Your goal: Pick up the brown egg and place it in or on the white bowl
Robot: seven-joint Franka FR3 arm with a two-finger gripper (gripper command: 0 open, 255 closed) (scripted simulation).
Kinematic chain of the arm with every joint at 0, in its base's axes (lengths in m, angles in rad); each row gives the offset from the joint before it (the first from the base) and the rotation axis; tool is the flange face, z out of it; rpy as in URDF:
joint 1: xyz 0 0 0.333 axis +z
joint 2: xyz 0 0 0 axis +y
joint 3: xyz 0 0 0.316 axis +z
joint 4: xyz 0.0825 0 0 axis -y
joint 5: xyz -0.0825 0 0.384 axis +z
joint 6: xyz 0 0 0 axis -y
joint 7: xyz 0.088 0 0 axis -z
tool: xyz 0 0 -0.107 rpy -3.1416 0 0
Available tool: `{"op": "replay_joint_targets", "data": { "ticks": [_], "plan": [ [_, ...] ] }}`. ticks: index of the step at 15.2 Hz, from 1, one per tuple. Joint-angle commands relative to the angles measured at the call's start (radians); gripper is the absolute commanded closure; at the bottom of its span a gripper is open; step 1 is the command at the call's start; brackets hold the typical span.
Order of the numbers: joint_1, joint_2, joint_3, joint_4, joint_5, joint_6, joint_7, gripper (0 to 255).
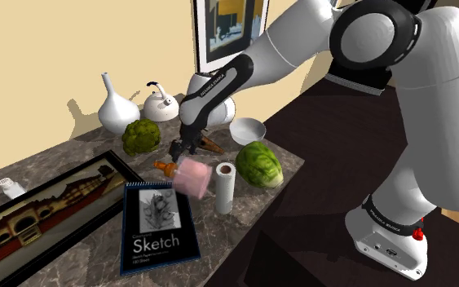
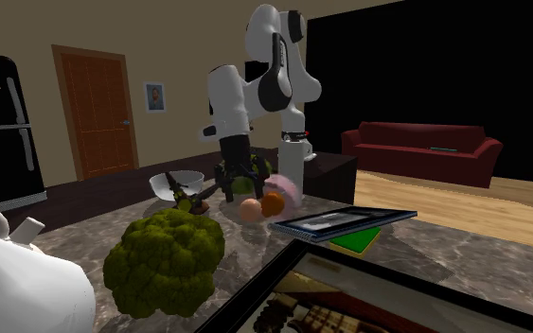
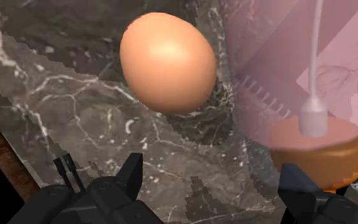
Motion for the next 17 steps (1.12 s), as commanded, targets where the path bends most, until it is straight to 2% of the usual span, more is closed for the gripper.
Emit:
{"op": "replay_joint_targets", "data": {
  "ticks": [1,6,13,14,17],
  "plan": [
    [0.013,0.046,0.011,0.022,-0.004,-0.034,0.004,0],
    [0.011,0.104,0.026,0.051,-0.021,-0.002,0.014,0],
    [-0.01,0.107,0.047,0.05,-0.049,0.003,0.032,0],
    [-0.018,0.082,0.052,0.023,-0.046,0.004,0.026,255],
    [0.001,0.09,0.039,0.057,-0.055,-0.019,0.048,255]
  ]
}}
